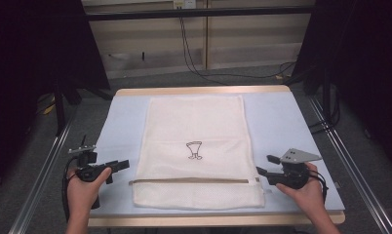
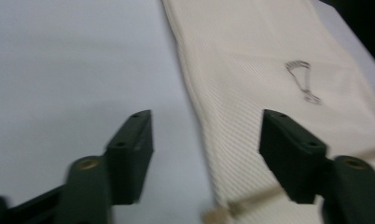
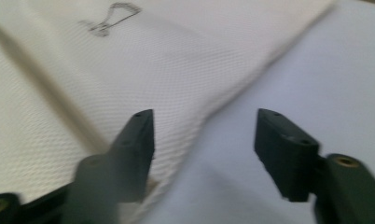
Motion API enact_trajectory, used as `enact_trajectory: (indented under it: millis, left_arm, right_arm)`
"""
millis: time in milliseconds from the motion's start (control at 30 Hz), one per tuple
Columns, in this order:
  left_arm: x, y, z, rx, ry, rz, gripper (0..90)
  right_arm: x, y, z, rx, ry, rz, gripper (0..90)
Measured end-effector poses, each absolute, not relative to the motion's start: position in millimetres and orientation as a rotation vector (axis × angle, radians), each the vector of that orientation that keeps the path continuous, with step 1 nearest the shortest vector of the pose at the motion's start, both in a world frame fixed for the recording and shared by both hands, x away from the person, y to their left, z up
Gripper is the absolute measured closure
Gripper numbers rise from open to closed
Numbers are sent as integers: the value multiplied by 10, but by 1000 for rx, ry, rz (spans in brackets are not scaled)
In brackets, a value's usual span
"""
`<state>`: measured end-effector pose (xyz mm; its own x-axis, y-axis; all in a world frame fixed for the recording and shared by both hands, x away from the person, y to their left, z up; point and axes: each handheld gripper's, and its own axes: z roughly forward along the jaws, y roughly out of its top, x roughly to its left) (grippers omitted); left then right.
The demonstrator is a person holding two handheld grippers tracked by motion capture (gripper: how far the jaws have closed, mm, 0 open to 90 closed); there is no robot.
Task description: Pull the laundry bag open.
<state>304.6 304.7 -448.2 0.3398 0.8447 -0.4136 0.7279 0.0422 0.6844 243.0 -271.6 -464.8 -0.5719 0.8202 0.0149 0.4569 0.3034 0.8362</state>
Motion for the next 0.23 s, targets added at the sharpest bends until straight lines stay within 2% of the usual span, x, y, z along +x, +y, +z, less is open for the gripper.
enact_trajectory:
  millis: [67, 133, 233]
  left_arm:
    - [3072, 3040, -4510, 1744, 1407, 230, 263]
    - [3094, 3023, -4549, 1768, 1415, 270, 252]
    - [3127, 3012, -4589, 1823, 1407, 324, 226]
  right_arm:
    - [2450, -2812, -4654, 1205, 2108, 1166, 284]
    - [2475, -2884, -4683, 1254, 2084, 1124, 217]
    - [2506, -2943, -4724, 1287, 2080, 1079, 196]
